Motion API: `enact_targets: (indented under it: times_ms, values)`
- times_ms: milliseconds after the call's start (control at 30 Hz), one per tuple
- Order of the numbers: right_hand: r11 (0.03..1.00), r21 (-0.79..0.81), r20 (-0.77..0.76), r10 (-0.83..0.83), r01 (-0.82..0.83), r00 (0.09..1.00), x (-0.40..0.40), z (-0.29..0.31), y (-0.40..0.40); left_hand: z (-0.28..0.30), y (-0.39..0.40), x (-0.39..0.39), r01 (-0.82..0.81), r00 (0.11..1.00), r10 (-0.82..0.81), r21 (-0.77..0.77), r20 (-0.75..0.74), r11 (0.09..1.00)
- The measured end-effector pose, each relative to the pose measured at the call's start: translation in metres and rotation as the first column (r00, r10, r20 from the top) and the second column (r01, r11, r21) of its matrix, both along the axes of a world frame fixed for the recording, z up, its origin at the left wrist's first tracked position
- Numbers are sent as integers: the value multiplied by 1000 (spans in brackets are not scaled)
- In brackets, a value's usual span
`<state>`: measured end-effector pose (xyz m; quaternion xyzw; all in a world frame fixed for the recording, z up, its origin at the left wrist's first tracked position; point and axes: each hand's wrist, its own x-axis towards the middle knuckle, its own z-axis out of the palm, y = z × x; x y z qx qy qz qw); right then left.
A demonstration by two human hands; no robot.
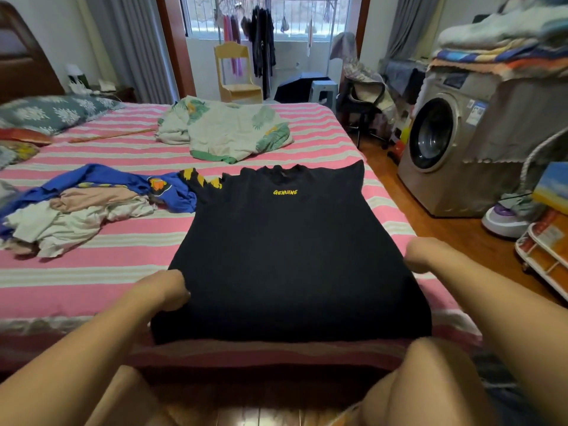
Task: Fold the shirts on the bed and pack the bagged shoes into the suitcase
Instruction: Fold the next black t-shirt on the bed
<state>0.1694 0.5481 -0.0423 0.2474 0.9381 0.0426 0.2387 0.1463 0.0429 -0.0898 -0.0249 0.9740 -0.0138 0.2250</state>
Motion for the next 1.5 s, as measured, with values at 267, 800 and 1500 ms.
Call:
enact_targets:
  times_ms: [267,800,1500]
  values:
    - [987,-126,-359,52,-103,932,-136,44,13,35,142,-123,199,964,-124,324,-237,925]
    - [870,-484,-514,-196,-93,835,-439,-75,91,-124,303,-394,482,728,-367,50,-579,875]
    - [689,-546,-824,-341,-477,452,-449,8,114,-124,317,-433,366,858,-275,140,-435,920]
